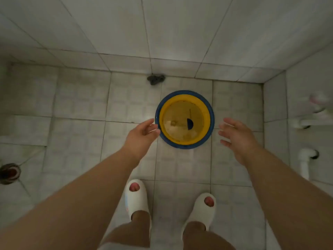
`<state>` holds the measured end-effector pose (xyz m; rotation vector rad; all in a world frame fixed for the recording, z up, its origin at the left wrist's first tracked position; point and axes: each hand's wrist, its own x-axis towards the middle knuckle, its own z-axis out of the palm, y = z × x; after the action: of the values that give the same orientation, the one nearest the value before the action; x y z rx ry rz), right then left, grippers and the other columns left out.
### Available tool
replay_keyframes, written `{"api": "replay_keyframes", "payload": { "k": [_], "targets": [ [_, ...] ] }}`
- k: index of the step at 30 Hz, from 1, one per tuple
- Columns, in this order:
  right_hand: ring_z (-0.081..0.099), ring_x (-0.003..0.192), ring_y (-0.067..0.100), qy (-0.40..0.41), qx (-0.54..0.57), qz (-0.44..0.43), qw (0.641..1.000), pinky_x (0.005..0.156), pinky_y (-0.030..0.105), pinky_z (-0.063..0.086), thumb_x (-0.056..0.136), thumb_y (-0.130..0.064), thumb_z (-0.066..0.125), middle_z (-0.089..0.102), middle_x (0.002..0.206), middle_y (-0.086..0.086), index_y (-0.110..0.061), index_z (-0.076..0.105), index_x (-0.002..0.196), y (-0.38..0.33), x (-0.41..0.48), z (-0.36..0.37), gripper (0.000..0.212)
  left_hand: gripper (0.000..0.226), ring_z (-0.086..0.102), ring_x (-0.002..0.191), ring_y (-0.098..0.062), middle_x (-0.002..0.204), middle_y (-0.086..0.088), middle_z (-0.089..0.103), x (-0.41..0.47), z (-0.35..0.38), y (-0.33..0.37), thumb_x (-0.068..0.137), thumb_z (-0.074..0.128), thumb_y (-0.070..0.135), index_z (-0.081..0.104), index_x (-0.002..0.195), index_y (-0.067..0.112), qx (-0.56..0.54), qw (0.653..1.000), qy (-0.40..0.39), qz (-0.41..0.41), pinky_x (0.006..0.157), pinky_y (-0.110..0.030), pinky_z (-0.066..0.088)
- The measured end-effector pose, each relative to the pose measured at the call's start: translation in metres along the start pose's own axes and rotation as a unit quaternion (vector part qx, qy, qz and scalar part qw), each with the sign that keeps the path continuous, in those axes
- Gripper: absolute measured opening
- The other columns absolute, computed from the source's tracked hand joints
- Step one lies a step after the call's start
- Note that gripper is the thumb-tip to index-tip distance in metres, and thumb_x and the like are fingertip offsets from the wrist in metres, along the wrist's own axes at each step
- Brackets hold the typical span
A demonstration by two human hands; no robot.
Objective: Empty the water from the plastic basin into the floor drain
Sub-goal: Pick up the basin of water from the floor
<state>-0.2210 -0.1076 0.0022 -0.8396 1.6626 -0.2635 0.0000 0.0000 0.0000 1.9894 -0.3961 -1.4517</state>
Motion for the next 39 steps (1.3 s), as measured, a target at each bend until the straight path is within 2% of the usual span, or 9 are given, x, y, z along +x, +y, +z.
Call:
{"api": "replay_keyframes", "payload": {
  "k": [4,9,14,16,19,25,29,33,39],
  "targets": [
    [0.053,0.112,0.018,0.013,0.006,0.002,1.0,0.102,0.04,0.044,0.09,-0.021,0.055,0.054,0.125,0.004,-0.018,0.045,0.136,0.025,0.057,0.011,0.047,0.051,0.051,0.107,-0.007,0.135,-0.002,0.057,0.05,0.026,-0.02,0.091,0.059,0.016,0.044,0.14,0.017,-0.019,1.0,0.01,0.005,0.091,-0.018,0.035],
    [0.053,0.119,0.022,0.03,-0.001,-0.009,1.0,0.098,0.036,0.044,0.089,-0.025,0.056,0.053,0.135,0.006,-0.019,0.044,0.137,0.056,0.141,0.026,0.05,0.054,0.05,0.111,-0.009,0.138,-0.003,0.055,0.127,0.048,-0.048,0.09,0.06,0.017,0.043,0.141,0.017,-0.014,0.999,0.041,0.014,0.091,-0.019,0.036],
    [0.052,0.121,0.022,0.059,-0.023,-0.031,0.998,0.104,0.038,0.042,0.087,-0.027,0.058,0.052,0.137,0.007,-0.019,0.042,0.139,0.077,0.211,0.035,0.055,0.056,0.049,0.127,-0.016,0.143,-0.003,0.05,0.189,0.057,-0.069,0.089,0.061,0.017,0.042,0.142,0.018,0.023,0.996,0.078,0.025,0.091,-0.019,0.036],
    [0.05,0.122,0.022,0.075,-0.034,-0.048,0.995,0.104,0.035,0.041,0.088,-0.026,0.058,0.051,0.139,0.007,-0.017,0.04,0.141,0.085,0.232,0.035,0.056,0.059,0.044,0.133,-0.018,0.146,-0.002,0.046,0.21,0.058,-0.078,0.09,0.061,0.018,0.038,0.144,0.019,0.063,0.993,0.102,0.024,0.096,-0.023,0.036],
    [0.048,0.125,0.023,0.1,-0.05,-0.058,0.992,0.107,0.036,0.039,0.09,-0.027,0.056,0.047,0.142,0.008,-0.016,0.038,0.142,0.099,0.258,0.035,0.056,0.057,0.045,0.133,-0.021,0.146,-0.005,0.046,0.231,0.06,-0.094,0.093,0.055,0.018,0.035,0.146,0.017,0.09,0.987,0.132,0.009,0.105,-0.03,0.037],
    [0.059,0.102,0.024,0.081,-0.034,-0.025,0.996,0.096,0.041,0.049,0.092,-0.027,0.051,0.062,0.123,0.012,-0.012,0.051,0.133,0.124,0.279,0.032,0.044,0.042,0.059,0.115,-0.027,0.13,-0.009,0.061,0.249,0.067,-0.113,0.096,0.049,0.021,0.049,0.137,0.015,0.111,0.982,0.15,-0.012,0.086,-0.028,0.045],
    [0.06,0.107,0.027,0.065,-0.024,-0.014,0.998,0.095,0.044,0.049,0.091,-0.029,0.053,0.062,0.122,0.012,-0.013,0.052,0.131,0.125,0.283,0.029,0.043,0.042,0.061,0.111,-0.029,0.126,-0.012,0.063,0.253,0.069,-0.11,0.095,0.05,0.021,0.051,0.136,0.015,0.115,0.981,0.154,-0.022,0.092,-0.034,0.049],
    [0.06,0.106,0.028,0.049,-0.033,-0.019,0.998,0.096,0.046,0.048,0.094,-0.027,0.049,0.063,0.121,0.012,-0.011,0.054,0.128,0.125,0.281,0.029,0.038,0.041,0.059,0.115,-0.031,0.129,-0.014,0.061,0.253,0.069,-0.108,0.096,0.049,0.019,0.051,0.136,0.014,0.116,0.98,0.161,-0.033,0.098,-0.037,0.048],
    [0.059,0.1,0.025,0.024,-0.031,-0.027,0.999,0.092,0.041,0.049,0.096,-0.026,0.046,0.063,0.116,0.01,-0.011,0.054,0.127,0.111,0.273,0.029,0.036,0.042,0.058,0.116,-0.03,0.131,-0.013,0.06,0.242,0.062,-0.102,0.095,0.051,0.018,0.051,0.137,0.013,0.079,0.98,0.175,-0.051,0.099,-0.035,0.048]
  ]
}}
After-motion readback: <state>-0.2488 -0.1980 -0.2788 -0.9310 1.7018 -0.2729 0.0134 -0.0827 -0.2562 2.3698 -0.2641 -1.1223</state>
